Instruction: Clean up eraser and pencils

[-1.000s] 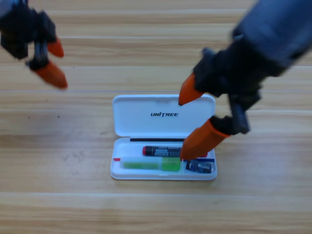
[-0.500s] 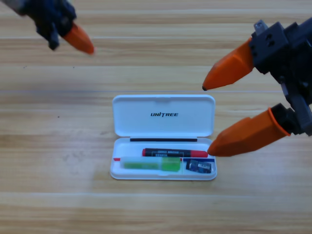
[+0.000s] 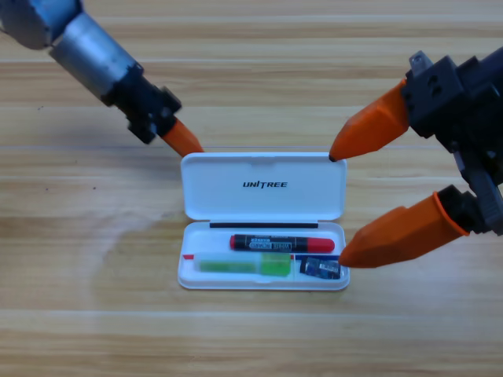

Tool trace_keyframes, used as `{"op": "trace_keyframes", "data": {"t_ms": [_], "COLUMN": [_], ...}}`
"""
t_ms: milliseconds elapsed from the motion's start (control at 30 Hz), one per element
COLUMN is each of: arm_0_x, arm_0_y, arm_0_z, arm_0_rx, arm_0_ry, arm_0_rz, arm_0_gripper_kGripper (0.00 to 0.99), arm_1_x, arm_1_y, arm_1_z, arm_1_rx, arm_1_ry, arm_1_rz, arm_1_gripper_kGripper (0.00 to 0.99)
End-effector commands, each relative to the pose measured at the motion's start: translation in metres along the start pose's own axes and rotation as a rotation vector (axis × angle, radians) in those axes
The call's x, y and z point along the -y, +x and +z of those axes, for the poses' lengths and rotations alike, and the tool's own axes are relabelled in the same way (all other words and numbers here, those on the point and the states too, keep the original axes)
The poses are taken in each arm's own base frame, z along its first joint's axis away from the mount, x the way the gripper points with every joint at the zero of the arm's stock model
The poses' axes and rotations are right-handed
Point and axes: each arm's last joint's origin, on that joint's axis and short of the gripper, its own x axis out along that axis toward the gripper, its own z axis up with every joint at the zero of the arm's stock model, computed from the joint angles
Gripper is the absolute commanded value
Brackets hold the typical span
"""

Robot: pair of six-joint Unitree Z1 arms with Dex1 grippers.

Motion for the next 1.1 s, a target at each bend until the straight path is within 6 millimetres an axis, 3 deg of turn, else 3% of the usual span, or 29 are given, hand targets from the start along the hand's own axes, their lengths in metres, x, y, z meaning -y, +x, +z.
{"op": "trace_keyframes", "data": {"t_ms": [33,167,533,1100], "arm_0_x": [0.005,0.012,0.048,0.085], "arm_0_y": [0.054,0.062,0.058,0.070], "arm_0_z": [0.009,0.017,0.042,0.048], "arm_0_rx": [-0.070,-0.089,-0.140,-0.205], "arm_0_ry": [0.015,0.035,0.093,0.121], "arm_0_rz": [-0.107,-0.142,-0.193,-0.229], "arm_0_gripper_kGripper": [0.000,0.000,0.000,0.000], "arm_1_x": [0.002,0.001,0.002,0.002], "arm_1_y": [-0.004,-0.005,-0.004,-0.006], "arm_1_z": [-0.008,-0.008,-0.008,-0.006], "arm_1_rx": [0.011,0.014,0.009,0.020], "arm_1_ry": [0.026,0.025,0.030,0.036], "arm_1_rz": [0.003,0.004,0.007,0.003], "arm_1_gripper_kGripper": [0.988,0.988,0.988,0.988]}}
